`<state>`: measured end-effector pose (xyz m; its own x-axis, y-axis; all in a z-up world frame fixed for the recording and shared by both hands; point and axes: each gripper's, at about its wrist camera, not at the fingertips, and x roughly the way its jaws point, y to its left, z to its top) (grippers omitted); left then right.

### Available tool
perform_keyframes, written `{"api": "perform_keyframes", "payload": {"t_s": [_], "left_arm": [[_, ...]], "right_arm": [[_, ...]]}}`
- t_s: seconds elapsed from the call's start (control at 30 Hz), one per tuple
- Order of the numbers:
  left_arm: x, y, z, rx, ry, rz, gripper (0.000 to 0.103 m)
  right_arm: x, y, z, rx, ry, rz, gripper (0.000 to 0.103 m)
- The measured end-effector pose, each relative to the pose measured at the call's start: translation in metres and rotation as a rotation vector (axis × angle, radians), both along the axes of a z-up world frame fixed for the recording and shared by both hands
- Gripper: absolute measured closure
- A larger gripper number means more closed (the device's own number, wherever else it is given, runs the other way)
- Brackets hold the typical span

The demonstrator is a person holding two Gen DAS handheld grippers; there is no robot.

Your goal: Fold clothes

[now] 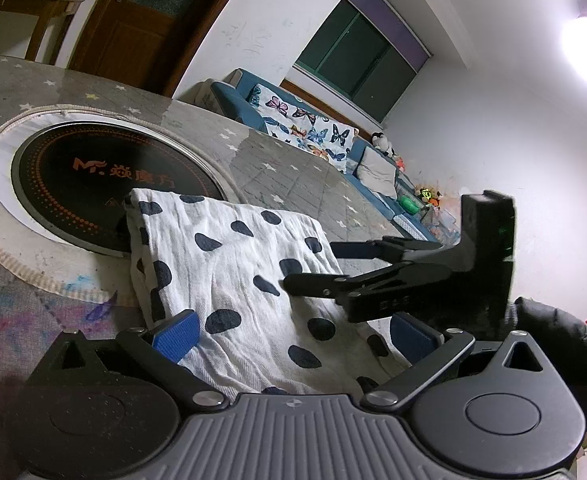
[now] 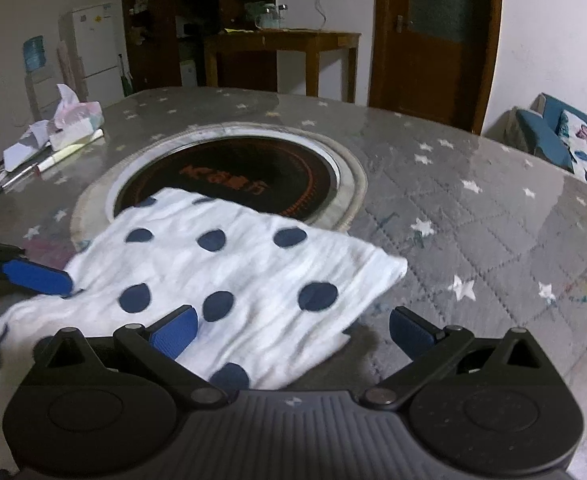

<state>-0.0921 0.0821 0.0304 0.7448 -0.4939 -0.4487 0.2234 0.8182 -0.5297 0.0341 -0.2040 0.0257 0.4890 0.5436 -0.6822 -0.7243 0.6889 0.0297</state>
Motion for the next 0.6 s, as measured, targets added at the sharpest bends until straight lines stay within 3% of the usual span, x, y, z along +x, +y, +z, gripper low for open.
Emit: {"api": "perform_keyframes", "payload": {"t_s": [0.27,0.6], "left_arm": [[0.0002,-0.0006,-0.0006,0.004,0.002,-0.001,0.000],[0.0006,-0.0033,-0.0003,0.013,0.005,0.003,0.000]], "right_arm": [[-0.0038,-0.0097,-0.0101,0.058,-0.017,-0.011,0.000],[-0.0038,-0.0054,-0.0107,0.049,-0.027,-0.012,0.000]]}}
